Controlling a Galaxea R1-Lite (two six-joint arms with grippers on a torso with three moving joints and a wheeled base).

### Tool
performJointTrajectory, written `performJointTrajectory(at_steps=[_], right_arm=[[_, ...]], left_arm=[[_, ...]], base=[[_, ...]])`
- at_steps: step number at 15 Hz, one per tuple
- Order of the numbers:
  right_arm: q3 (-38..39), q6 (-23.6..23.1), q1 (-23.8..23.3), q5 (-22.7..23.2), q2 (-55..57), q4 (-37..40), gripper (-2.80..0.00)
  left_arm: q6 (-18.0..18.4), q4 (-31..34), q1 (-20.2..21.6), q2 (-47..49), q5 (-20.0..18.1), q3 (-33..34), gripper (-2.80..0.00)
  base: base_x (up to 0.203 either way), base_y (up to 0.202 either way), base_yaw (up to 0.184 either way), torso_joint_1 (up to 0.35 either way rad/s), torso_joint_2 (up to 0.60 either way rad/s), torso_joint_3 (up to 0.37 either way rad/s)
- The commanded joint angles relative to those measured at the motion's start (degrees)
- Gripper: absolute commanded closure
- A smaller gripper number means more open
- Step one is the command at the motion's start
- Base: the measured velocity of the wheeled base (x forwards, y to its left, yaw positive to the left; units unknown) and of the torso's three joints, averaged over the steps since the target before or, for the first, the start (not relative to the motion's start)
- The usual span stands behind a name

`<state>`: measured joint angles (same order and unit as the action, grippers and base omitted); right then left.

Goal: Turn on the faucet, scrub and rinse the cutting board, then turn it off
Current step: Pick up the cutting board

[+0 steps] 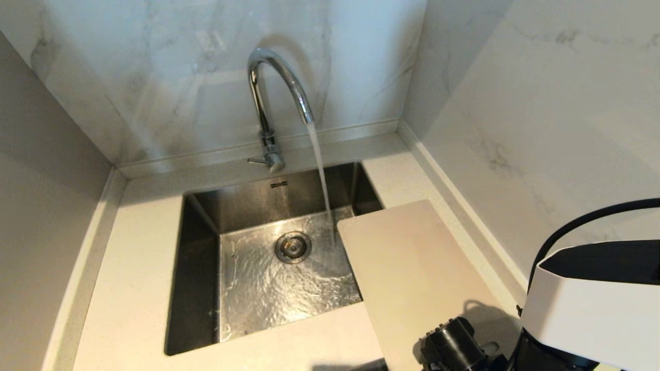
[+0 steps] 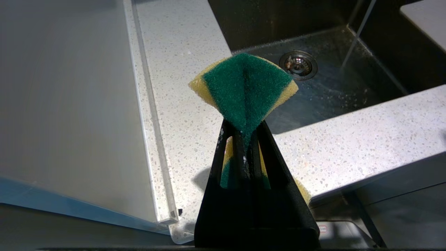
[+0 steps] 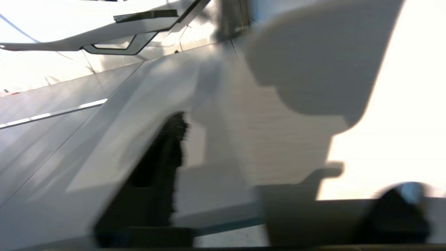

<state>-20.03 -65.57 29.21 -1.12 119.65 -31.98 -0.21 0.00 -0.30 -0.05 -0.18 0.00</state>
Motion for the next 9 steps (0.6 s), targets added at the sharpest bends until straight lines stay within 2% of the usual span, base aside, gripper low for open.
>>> performJointTrajectory(at_steps=[1,9], right_arm=[[0.0,-0.4,0.0,-0.3,0.2,-0.1,0.0],[0.2,-0.7,-1.0,0.5,0.1,0.0,0.0]], left_arm=[[-0.1,0.0,0.0,0.0,0.0,0.1,0.0],[-0.1,0.0,0.0,0.0,0.0,0.1,0.0]], base=[[0.0,0.0,0.0,0.0,0.0,0.0],[0.0,0.0,0.0,0.0,0.0,0.0]])
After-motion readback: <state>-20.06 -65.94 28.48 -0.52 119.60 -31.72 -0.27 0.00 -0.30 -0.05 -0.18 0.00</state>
